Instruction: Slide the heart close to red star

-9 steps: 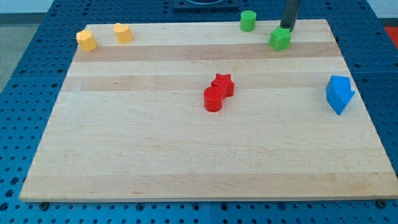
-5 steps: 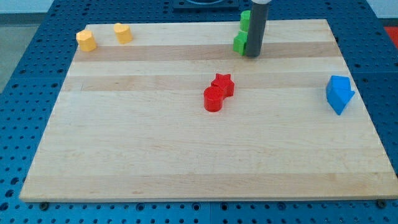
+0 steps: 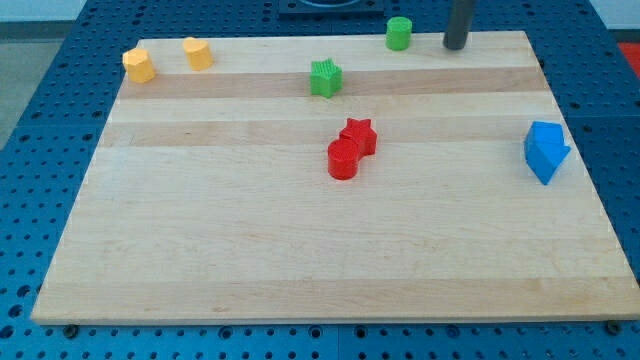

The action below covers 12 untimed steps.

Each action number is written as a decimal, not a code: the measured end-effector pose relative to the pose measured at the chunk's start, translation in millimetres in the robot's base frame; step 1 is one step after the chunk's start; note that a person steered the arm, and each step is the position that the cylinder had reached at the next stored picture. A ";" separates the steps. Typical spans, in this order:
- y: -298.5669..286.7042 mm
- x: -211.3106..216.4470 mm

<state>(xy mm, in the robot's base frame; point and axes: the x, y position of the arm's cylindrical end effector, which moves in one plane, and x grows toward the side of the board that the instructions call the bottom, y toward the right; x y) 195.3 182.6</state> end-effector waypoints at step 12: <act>-315.0 245.9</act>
